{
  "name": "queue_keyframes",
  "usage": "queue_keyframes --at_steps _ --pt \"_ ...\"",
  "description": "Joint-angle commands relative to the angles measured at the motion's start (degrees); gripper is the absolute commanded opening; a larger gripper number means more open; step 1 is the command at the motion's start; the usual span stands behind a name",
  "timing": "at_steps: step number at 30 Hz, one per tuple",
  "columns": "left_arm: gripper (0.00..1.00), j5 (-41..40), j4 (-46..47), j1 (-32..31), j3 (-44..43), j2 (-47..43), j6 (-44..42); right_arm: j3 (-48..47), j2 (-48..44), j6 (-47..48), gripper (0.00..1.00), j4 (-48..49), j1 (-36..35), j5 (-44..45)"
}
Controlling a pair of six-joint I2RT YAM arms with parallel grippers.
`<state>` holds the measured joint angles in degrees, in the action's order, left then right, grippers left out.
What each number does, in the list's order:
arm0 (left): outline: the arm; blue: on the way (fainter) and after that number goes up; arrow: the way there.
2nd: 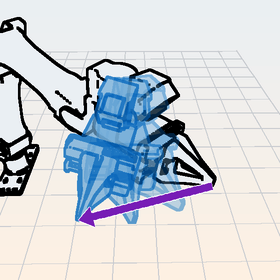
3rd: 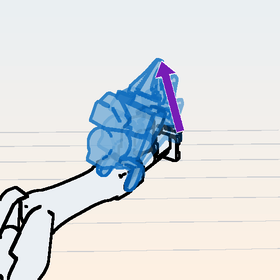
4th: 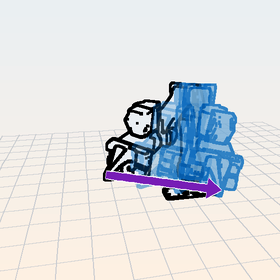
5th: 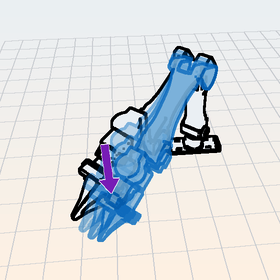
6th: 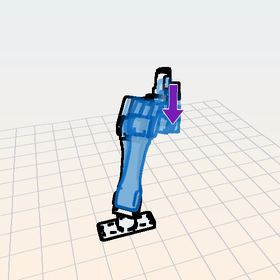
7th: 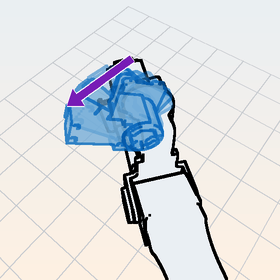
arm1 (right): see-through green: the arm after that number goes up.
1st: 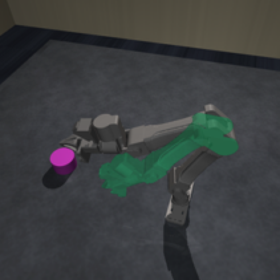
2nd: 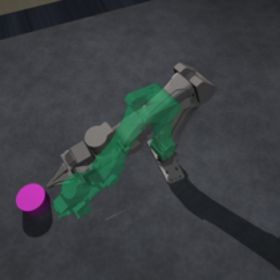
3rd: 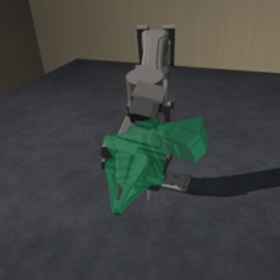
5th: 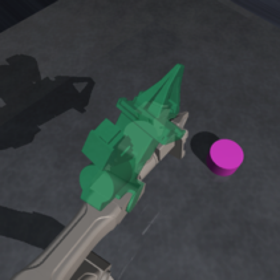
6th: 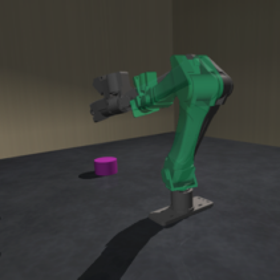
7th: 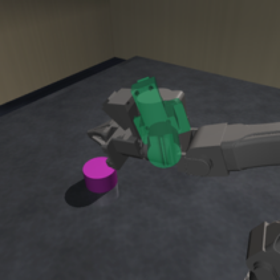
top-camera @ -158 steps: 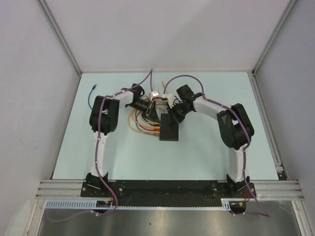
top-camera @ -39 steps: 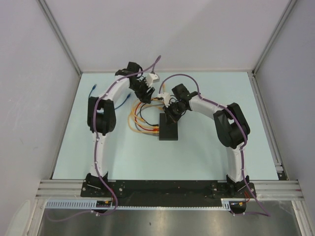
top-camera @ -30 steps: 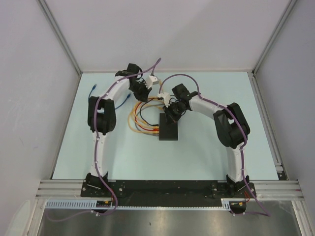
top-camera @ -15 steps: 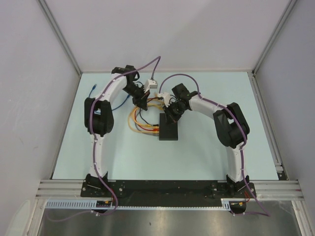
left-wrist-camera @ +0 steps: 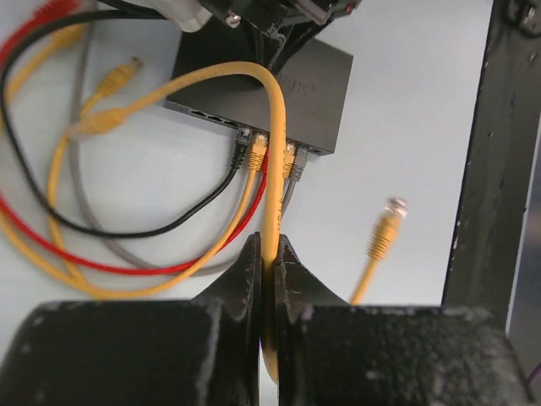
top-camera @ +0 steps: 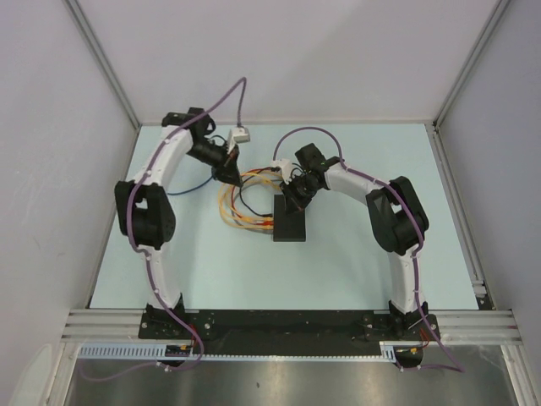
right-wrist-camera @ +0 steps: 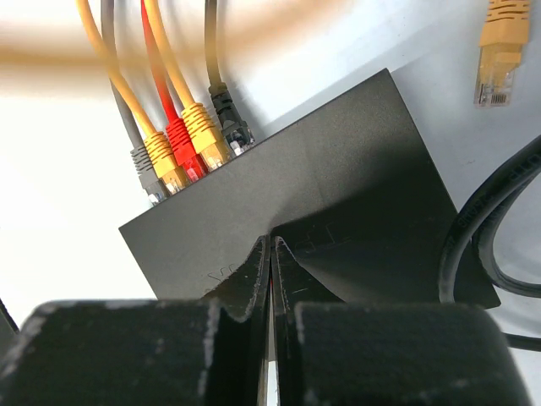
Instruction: Pull the plug from the switch port
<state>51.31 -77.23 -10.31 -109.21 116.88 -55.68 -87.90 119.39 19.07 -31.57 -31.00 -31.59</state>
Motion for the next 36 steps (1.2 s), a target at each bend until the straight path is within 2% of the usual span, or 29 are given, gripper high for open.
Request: queue_keyframes --at_steps 1,5,6,8,10,16,20,29,31,32,33,35,36 --pt "0.0 7.0 -7.0 5.1 0.2 -6.8 1.6 0.2 4.5 2.1 0.02 2.0 0.2 7.5" --pt "0.0 7.2 -6.7 9.6 1.5 -9.0 1.2 0.1 4.4 2.1 0.02 2.0 0.2 7.4" --pt "0.0 10.4 -6.8 10.1 -0.4 -9.0 1.6 0.1 4.4 2.1 0.03 1.9 0.2 7.4" --pt "0.0 14.8 -6.6 15.6 -3.5 -8.4 3.7 0.1 4.4 2.1 0.03 1.9 0.2 7.4" --pt "0.01 16.5 -0.1 18.2 -6.1 -8.1 12.0 0.1 4.5 2.1 0.03 1.7 0.2 7.3" --pt "0.03 4.6 13.1 19.0 -8.7 -4.4 23.5 0.0 4.6 2.4 0.03 1.9 0.2 7.3" --pt "0.03 -2.3 21.4 19.8 -8.7 -2.5 27.3 0.4 4.0 2.8 0.03 2.3 0.0 7.6" --pt "0.01 -18.0 28.9 20.6 -8.9 2.6 32.4 2.2 2.4 4.5 0.03 2.2 0.2 8.6" --pt "0.06 -18.7 29.9 20.5 -9.1 3.2 34.6 2.5 2.2 4.5 0.03 2.2 0.3 8.7" --pt "0.14 -20.2 30.6 20.5 -9.7 3.4 35.4 2.5 2.2 4.6 0.03 2.2 0.4 8.8" --pt "0.32 -22.0 31.0 20.3 -10.0 3.5 37.6 2.5 2.2 4.6 0.03 2.3 0.4 8.9" --pt "0.43 -23.7 31.9 20.1 -10.7 3.2 38.2 2.5 2.2 4.4 0.03 2.4 0.3 9.0" --pt "0.52 -25.6 32.4 19.9 -10.6 2.0 39.1 2.4 2.4 4.3 0.03 2.4 0.3 9.0"
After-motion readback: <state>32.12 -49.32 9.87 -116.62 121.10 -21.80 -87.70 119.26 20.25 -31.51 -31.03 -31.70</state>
